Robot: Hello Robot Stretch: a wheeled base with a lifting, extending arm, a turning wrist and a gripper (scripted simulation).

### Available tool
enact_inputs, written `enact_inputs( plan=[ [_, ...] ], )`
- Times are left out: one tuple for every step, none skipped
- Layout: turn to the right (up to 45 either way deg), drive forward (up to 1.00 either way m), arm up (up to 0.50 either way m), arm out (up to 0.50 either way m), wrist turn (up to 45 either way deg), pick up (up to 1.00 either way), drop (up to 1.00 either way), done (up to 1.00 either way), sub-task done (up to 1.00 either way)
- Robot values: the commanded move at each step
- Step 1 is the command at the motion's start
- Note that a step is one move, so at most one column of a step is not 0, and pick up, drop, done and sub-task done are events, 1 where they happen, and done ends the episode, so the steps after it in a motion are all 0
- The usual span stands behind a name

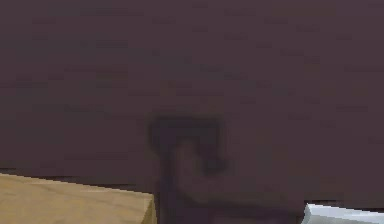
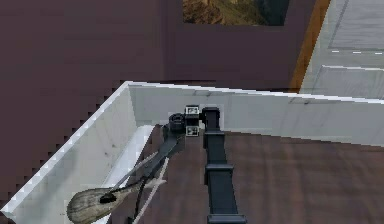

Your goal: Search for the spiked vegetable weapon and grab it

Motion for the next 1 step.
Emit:
enact_inputs(
  plan=[
    [0.0,0.0,0.0,0.0,45.0,0.0,0.0,0.0,0.0]
  ],
)
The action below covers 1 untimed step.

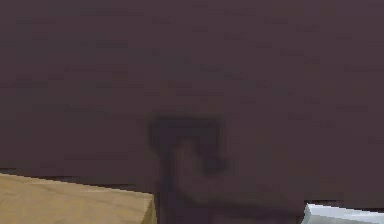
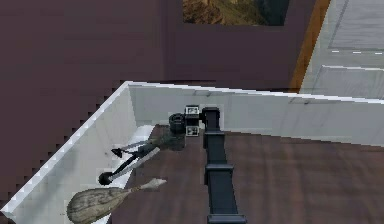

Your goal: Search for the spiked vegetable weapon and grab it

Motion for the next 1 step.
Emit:
enact_inputs(
  plan=[
    [0.0,0.0,0.0,0.0,45.0,0.0,0.0,0.0,0.0]
  ],
)
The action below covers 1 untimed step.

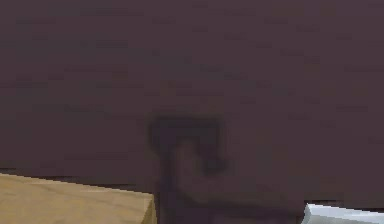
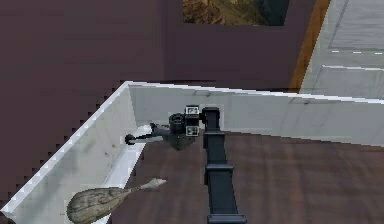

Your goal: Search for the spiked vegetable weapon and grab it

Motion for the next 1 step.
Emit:
enact_inputs(
  plan=[
    [0.0,0.0,0.0,0.0,3.0,0.0,0.0,0.0,0.0]
  ],
)
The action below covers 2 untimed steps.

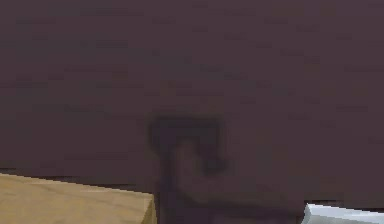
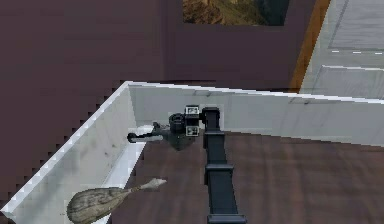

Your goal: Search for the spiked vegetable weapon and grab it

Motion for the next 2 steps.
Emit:
enact_inputs(
  plan=[
    [0.0,0.0,-0.3,0.0,0.0,0.0,0.0,0.0,0.0],
    [0.0,0.0,0.0,0.0,0.0,1.0,0.0,0.0,0.0]
  ],
)
